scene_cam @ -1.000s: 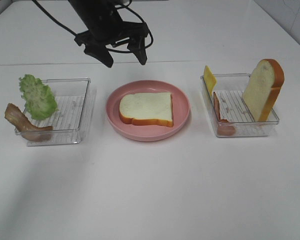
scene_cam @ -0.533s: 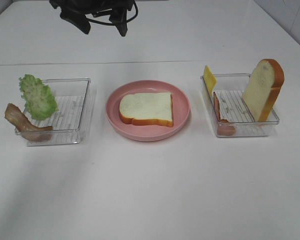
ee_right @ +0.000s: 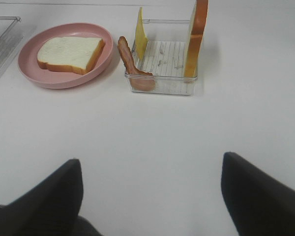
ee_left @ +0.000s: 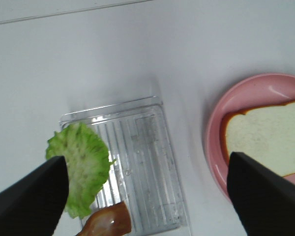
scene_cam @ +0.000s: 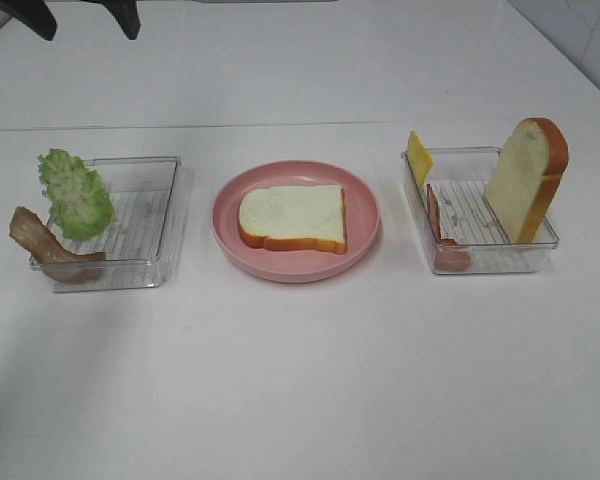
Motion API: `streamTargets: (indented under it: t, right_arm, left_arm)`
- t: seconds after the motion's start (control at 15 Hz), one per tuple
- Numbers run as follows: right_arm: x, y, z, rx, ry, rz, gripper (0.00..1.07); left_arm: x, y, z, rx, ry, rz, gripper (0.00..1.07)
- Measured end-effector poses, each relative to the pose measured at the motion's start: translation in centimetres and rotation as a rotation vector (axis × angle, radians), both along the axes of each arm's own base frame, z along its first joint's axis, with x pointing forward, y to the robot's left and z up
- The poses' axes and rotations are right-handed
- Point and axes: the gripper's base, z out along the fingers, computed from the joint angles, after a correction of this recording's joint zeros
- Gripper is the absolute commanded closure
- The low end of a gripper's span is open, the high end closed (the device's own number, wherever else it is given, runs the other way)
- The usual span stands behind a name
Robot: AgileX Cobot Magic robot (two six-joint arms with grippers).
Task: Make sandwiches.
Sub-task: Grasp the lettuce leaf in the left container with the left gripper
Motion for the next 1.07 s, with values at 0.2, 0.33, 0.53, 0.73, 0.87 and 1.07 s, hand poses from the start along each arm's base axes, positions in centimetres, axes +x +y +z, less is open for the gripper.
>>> streamTargets:
  t: [0.2, 0.33, 0.53, 0.73, 0.87, 1.07]
  right_arm:
    - [0.0, 0.0, 0.0, 0.000, 0.000, 0.000, 0.34]
    - [0.0, 0.0, 0.0, 0.000, 0.000, 0.000, 0.34]
    - [0.0, 0.0, 0.0, 0.000, 0.000, 0.000, 0.34]
    - [0.0, 0.0, 0.0, 0.000, 0.000, 0.000, 0.34]
    - [0.0, 0.0, 0.0, 0.000, 0.000, 0.000, 0.34]
    - [0.0, 0.0, 0.0, 0.000, 0.000, 0.000, 0.34]
  left_arm:
    - [-0.3, 4.5, -0.7, 0.008, 0.046, 0.096, 0.25]
    - [-0.4, 6.0, -2.1, 0.017, 0.097, 0.129, 0.27]
    - [-0.6, 6.6, -5.4, 0.033, 0.204, 0.142, 0.28]
    - [-0.1, 6.6, -8.9, 0.041, 0.296, 0.156, 0.32]
    - [0.3, 6.6, -10.7, 0.047, 0.336, 0.162, 0.33]
    - [1.5, 6.5, -14.7, 0.052, 0.365, 0.167, 0.34]
